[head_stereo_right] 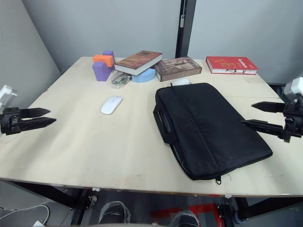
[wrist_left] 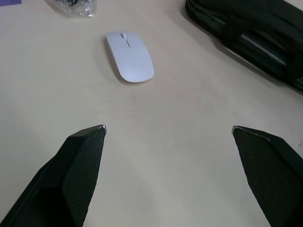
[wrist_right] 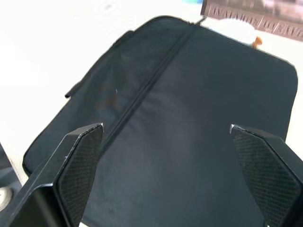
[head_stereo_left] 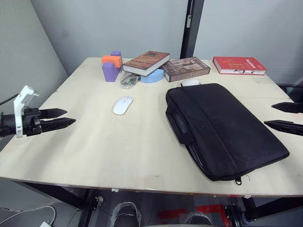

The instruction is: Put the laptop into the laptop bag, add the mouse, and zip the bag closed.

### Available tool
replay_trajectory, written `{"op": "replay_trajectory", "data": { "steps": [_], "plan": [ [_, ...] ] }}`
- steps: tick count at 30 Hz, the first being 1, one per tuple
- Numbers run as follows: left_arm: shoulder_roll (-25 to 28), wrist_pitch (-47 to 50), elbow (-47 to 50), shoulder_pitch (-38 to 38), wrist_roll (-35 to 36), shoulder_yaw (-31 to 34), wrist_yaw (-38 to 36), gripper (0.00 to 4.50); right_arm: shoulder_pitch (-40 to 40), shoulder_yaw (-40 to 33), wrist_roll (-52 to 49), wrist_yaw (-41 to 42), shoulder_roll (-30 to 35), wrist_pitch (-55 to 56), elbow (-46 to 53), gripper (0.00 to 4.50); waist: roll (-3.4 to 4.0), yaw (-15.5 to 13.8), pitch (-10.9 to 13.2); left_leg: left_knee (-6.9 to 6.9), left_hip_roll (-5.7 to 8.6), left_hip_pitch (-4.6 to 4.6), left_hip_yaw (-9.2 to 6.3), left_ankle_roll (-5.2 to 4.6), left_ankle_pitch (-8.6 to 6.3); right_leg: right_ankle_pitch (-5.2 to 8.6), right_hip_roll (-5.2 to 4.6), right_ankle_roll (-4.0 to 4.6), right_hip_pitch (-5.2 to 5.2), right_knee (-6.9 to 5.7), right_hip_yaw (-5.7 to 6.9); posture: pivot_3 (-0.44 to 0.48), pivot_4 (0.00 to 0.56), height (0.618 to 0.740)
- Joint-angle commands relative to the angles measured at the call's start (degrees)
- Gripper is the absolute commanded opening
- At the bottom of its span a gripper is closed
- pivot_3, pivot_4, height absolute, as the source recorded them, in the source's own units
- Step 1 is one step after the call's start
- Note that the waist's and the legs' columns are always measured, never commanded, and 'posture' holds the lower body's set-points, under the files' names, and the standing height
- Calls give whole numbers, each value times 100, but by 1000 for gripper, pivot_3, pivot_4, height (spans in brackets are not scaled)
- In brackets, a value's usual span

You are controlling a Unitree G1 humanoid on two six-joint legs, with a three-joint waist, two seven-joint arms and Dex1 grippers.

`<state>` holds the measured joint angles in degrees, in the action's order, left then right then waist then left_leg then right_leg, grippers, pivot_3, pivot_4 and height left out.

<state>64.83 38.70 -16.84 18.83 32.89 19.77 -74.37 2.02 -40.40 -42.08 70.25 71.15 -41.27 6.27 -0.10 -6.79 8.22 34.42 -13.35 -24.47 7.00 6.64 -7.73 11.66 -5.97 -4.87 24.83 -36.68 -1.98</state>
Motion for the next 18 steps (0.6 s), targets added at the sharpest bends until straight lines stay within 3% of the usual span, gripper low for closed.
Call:
{"op": "replay_trajectory", "data": {
  "steps": [1,4,10,14,18],
  "plan": [
    [-439,-256,-210,747,-182,-251,472,4500,-441,-88,-272,-145,-80,-21,401,4475,1,-23,-1,6,0,-2,0,-1,1,0,0,0,2,-7,0,0,150,730],
    [-863,-391,-623,1295,-524,-647,777,4500,-883,116,-605,-338,-258,-164,700,4475,2,-37,-1,43,-4,0,-2,-5,3,6,-2,12,2,-48,-2,0,150,730],
    [-2012,-1247,-2487,2845,-1591,-1418,1796,4500,-2367,1524,-410,-1744,-855,-163,1260,4475,1,11,-13,78,-1,4,-5,-11,8,-4,-1,29,-13,-62,-13,0,150,730],
    [-2591,-1789,-3572,3516,-1957,-1580,2150,4500,-3335,2162,-442,-2414,-1301,-328,1509,4475,2,34,-13,83,2,-2,-5,-10,10,-8,-1,30,-7,-67,-16,0,150,730],
    [-3054,-2240,-4350,3928,-2209,-1637,2325,4500,-3742,2536,-442,-2656,-1529,-511,1670,4475,1,-20,-14,70,2,-13,-8,-11,14,-8,-1,30,-3,-56,-7,0,150,730]
  ]
}}
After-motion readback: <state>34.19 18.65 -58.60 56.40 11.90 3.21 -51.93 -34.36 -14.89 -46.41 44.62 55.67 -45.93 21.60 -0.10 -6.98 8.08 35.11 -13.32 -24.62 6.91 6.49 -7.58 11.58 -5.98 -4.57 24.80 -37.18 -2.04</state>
